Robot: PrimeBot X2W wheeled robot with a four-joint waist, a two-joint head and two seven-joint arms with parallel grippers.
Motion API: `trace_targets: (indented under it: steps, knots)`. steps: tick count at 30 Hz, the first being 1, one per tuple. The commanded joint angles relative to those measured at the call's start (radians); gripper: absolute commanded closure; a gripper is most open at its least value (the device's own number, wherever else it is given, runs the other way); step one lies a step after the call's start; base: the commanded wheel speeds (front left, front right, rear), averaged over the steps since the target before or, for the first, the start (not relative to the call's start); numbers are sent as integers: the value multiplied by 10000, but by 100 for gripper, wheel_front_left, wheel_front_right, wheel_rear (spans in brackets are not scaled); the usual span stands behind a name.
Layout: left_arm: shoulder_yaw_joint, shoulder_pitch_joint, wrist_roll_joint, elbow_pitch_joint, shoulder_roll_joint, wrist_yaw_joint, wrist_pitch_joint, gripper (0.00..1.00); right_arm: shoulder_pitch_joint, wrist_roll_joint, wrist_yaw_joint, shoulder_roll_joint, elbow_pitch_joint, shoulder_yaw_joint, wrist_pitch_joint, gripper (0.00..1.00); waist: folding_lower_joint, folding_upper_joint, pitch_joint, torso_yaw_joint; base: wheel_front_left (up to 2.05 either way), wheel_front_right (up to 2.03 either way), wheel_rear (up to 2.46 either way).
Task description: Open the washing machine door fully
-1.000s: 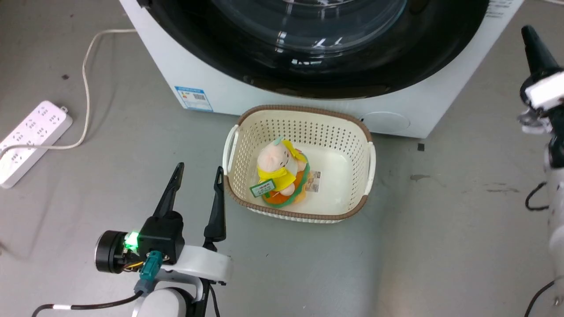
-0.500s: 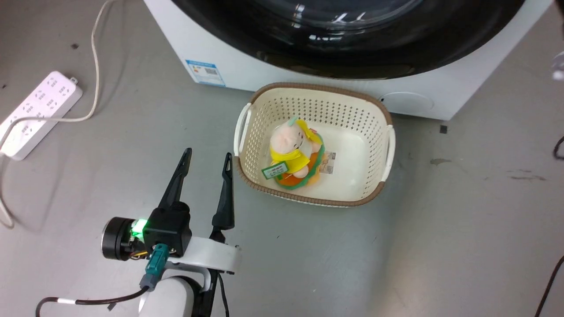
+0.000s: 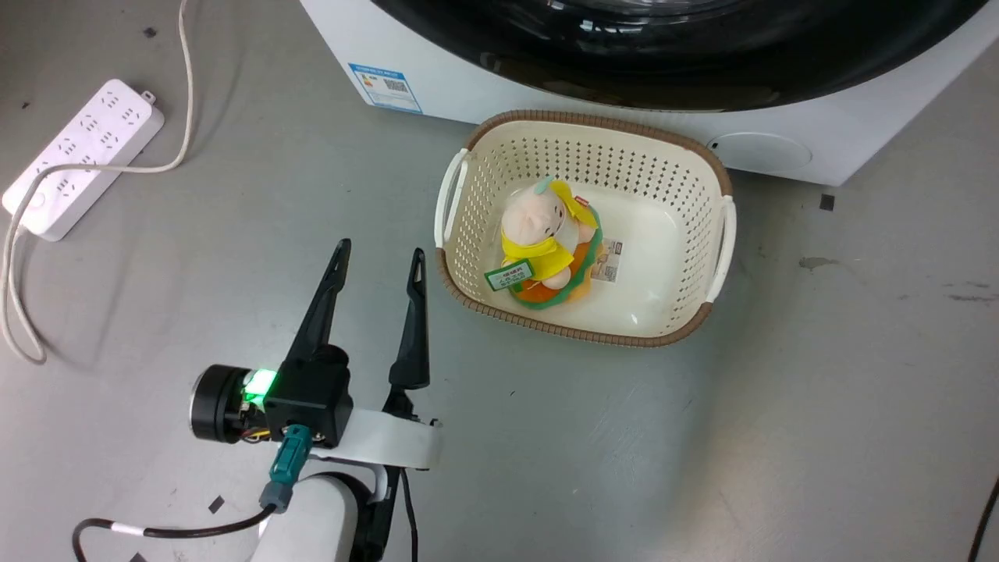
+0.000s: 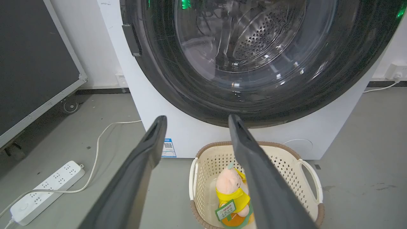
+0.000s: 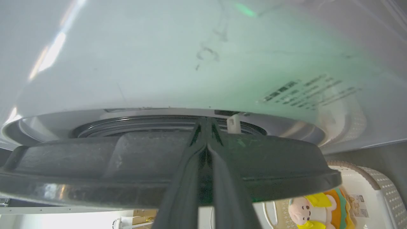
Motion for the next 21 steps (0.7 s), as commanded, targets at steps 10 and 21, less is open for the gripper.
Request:
trace_targets:
  steps: [10, 21]
  knots:
    - [-250, -346, -92, -21, 14, 159, -288, 0, -793, 1102, 12, -271, 1260, -458, 1552, 100, -1, 0, 162, 224, 0, 0, 0]
    - [-265, -149, -95, 195, 14, 153, -419, 0, 229, 1620, 12, -27, 1911, -606, 2653, 100, -1, 0, -869, 134, 0, 0, 0]
